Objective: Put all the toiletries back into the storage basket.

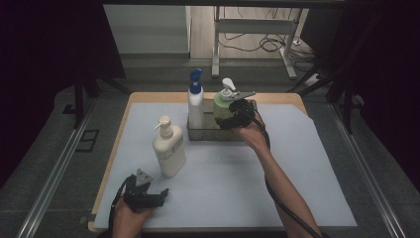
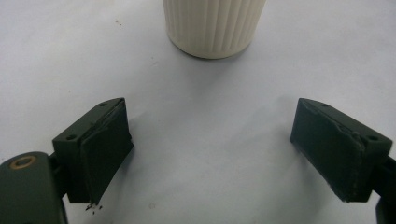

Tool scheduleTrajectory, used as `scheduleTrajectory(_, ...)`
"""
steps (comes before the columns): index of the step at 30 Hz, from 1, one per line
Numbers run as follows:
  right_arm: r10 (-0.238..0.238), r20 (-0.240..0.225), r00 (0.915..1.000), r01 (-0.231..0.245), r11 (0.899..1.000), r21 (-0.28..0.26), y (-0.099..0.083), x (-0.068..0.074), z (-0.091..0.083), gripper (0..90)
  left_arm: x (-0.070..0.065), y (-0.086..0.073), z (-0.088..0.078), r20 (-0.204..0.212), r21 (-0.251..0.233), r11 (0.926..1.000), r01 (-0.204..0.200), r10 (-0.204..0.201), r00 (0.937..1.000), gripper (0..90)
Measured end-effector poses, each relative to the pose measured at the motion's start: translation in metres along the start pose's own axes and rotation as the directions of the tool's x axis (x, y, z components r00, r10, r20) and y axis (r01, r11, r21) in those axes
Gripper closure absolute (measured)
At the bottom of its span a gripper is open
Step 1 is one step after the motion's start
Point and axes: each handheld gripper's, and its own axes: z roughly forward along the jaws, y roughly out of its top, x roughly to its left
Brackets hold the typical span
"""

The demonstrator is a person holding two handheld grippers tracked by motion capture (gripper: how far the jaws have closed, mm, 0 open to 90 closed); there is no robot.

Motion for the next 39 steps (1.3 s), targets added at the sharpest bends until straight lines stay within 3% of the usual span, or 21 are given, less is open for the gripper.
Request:
scheduleTrajectory(5, 0.034, -0.025, 0.9991, -0.034, 0.999, -0.004, -0.006, -0.001, -0.009, 7.1, 0.000, 0.000, 0.000, 0.000, 0.001, 1.0000, 0.000, 0.000, 1.0000, 11.5)
scheduleTrajectory(15, 0.045, -0.057, 0.9974, -0.045, 0.999, -0.007, -0.021, -0.006, -0.029, 17.2, 0.000, 0.000, 0.000, 0.000, 0.000, 1.0000, 0.001, -0.001, 1.0000, 11.5)
scheduleTrajectory(19, 0.057, -0.044, 0.9974, -0.058, 0.998, -0.011, -0.027, -0.008, -0.039, 30.7, 0.000, 0.000, 0.000, 0.000, 0.000, 1.0000, 0.001, -0.001, 1.0000, 11.5)
scheduleTrajectory(24, 0.108, -0.046, 0.9931, -0.108, 0.994, 0.001, -0.031, -0.017, -0.047, 45.7, 0.000, 0.000, 0.000, -0.001, 0.000, 1.0000, 0.001, -0.001, 1.0000, 11.5)
scheduleTrajectory(28, 0.131, -0.027, 0.9910, -0.131, 0.991, 0.004, -0.033, -0.023, -0.047, 58.6, 0.000, 0.000, 0.000, 0.000, 0.000, 1.0000, 0.002, -0.002, 1.0000, 11.5)
scheduleTrajectory(34, 0.149, 0.026, 0.9885, -0.149, 0.989, 0.006, -0.033, -0.030, -0.035, 87.7, 0.000, 0.000, 0.000, 0.000, 0.000, 1.0000, 0.002, -0.002, 1.0000, 11.5)
scheduleTrajectory(39, 0.170, 0.046, 0.9843, -0.171, 0.985, 0.025, -0.034, -0.034, -0.021, 89.8, 0.000, 0.000, 0.000, 0.000, 0.001, 1.0000, 0.001, -0.001, 1.0000, 11.5)
